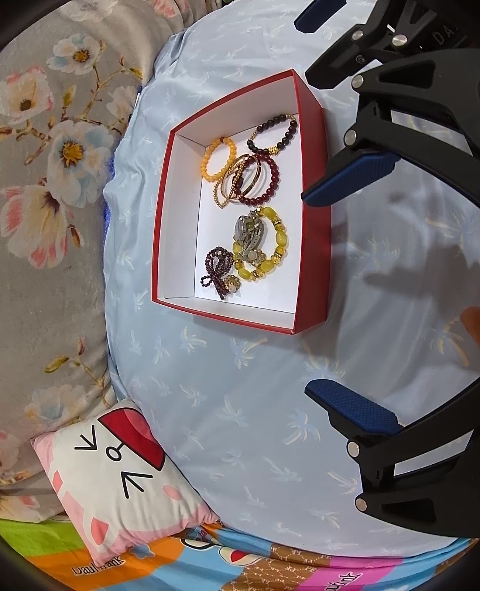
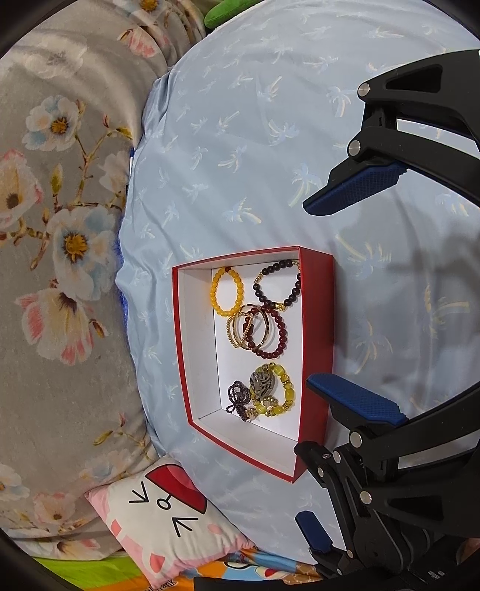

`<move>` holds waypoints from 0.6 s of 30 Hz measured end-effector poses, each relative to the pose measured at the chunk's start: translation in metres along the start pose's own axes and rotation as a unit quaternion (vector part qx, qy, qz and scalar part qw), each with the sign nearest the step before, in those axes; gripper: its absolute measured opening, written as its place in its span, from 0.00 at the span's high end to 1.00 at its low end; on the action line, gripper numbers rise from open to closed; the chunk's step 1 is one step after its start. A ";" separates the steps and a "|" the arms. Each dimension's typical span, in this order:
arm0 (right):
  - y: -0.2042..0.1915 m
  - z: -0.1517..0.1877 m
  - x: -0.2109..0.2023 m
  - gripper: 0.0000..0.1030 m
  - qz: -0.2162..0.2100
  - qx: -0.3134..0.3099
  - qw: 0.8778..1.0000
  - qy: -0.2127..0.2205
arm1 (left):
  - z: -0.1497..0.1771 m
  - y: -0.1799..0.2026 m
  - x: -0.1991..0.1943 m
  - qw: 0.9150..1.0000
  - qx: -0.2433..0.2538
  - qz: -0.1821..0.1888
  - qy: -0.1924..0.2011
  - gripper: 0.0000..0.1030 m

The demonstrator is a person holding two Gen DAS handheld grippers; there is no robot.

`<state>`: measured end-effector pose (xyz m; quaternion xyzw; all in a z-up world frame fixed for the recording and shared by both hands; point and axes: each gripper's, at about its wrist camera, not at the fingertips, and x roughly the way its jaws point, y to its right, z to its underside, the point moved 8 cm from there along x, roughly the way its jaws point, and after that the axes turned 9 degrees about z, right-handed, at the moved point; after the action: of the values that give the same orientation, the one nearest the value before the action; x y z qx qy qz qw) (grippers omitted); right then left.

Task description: Organize jewelry

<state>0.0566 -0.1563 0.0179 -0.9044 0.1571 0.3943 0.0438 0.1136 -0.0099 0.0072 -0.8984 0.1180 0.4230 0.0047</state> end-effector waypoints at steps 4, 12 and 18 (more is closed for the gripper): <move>0.000 0.000 -0.002 0.19 0.003 -0.004 1.000 0.004 | 0.000 0.000 0.001 1.000 0.002 -0.003 -0.001 0.13; -0.001 0.000 -0.003 0.19 0.005 -0.005 1.000 0.006 | 0.001 0.000 0.000 1.000 0.002 -0.004 0.001 0.13; -0.001 0.000 -0.004 0.19 0.006 -0.006 1.000 0.007 | 0.001 -0.001 0.000 1.000 0.002 -0.004 0.001 0.13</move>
<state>0.0543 -0.1547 0.0202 -0.9066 0.1605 0.3888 0.0347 0.1127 -0.0085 0.0067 -0.8993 0.1150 0.4218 0.0081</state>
